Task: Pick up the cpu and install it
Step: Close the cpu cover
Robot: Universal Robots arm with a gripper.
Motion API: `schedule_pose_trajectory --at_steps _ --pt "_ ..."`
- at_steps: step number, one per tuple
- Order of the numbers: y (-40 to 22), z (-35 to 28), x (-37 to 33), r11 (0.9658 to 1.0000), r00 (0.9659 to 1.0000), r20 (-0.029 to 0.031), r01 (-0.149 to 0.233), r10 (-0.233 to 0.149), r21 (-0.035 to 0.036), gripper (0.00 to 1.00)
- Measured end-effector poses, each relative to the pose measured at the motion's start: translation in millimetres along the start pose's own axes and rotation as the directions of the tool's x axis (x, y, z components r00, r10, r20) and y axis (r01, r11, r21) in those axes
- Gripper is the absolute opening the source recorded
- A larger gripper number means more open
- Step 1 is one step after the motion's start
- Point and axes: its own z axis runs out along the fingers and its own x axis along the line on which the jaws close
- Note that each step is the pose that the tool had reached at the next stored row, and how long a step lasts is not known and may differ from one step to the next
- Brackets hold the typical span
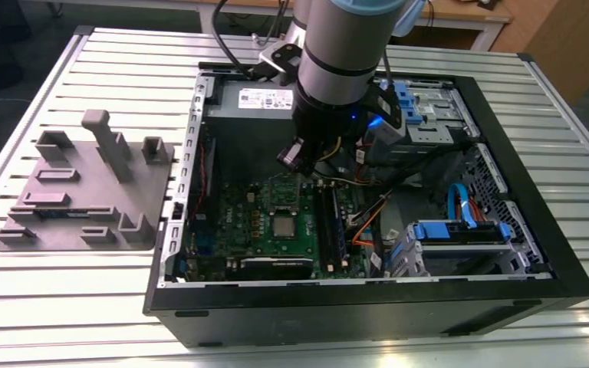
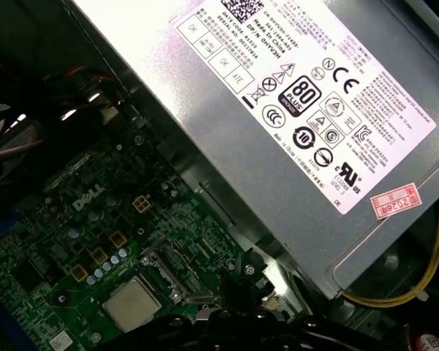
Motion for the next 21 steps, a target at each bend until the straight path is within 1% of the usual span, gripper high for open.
schedule_pose_trajectory --at_steps 6,17,21 --pt "-0.9 -0.3 1.3 1.0000 1.0000 -0.0007 0.006 -0.006 -0.0004 0.11" --pt "-1.1 -1.8 1.7 0.9999 0.9999 0.0001 0.017 -0.017 -0.0026 0.11" --pt "-2.5 -2.0 3.2 0.9997 0.9997 -0.0005 0.024 -0.024 -0.0031 0.11"
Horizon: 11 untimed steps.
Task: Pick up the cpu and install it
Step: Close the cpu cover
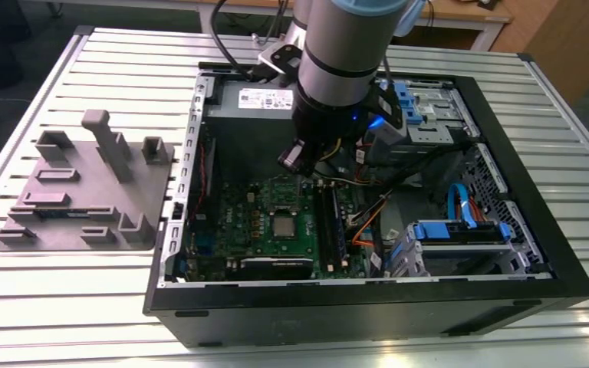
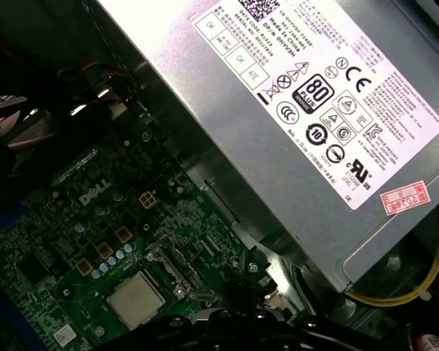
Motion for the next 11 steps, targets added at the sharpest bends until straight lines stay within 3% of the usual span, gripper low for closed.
schedule_pose_trajectory --at_steps 8,11 --pt "-1.2 -0.3 2.7 0.9998 0.9997 -0.0078 0.021 -0.021 0.0032 0.11" --pt "-2.4 -0.5 4.5 0.9996 0.9996 -0.0135 0.026 -0.026 0.0071 0.11"
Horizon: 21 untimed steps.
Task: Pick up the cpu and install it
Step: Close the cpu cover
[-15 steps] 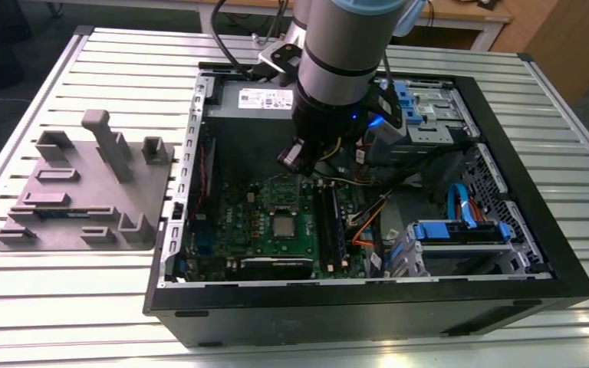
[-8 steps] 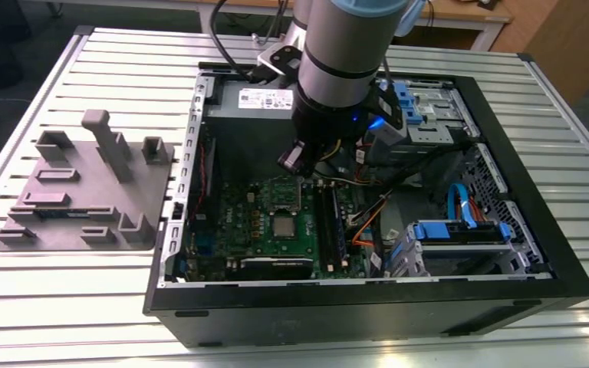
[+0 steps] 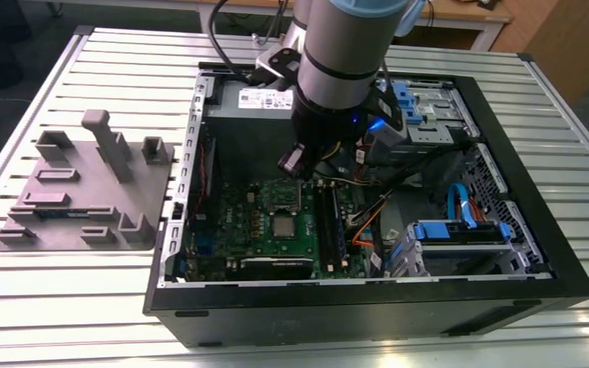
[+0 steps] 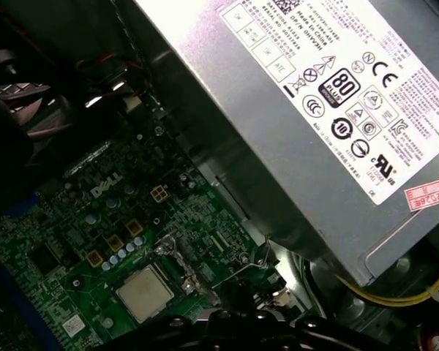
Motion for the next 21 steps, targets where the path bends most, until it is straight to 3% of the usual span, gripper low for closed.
schedule_pose_trajectory --at_steps 4,11,21 --pt "-5.3 -0.9 6.6 1.0000 1.0000 -0.0054 0.004 -0.004 0.0038 0.11" --pt "-11.5 -0.5 14.3 1.0000 1.0000 -0.0075 0.006 -0.006 0.0052 0.11" --pt "-15.9 1.6 21.5 0.9999 0.9998 -0.0155 0.009 -0.009 0.0111 0.11"
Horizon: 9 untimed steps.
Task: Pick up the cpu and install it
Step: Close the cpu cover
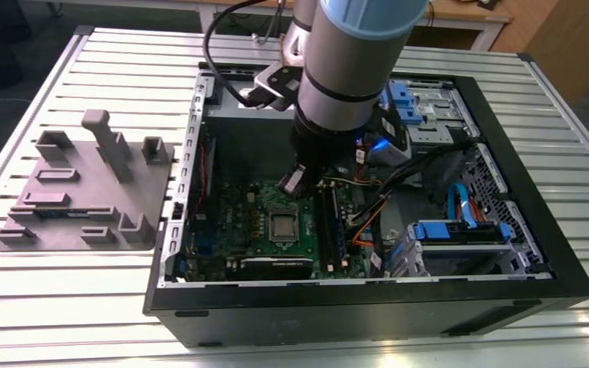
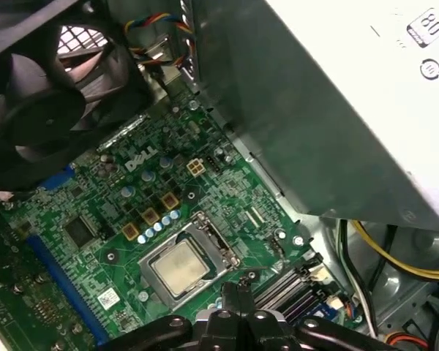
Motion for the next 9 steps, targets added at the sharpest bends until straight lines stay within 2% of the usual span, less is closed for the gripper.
schedule_pose_trajectory --at_steps 3,6,9 --pt "0.7 0.3 3.0 1.0000 1.0000 -0.0004 0.002 -0.002 0.0002 0.11" --pt "4.0 0.6 7.3 1.0000 1.0000 -0.0007 0.004 -0.004 0.0002 0.11" --pt "5.5 0.7 8.5 1.0000 1.0000 -0.0007 0.004 -0.004 0.0002 0.11"
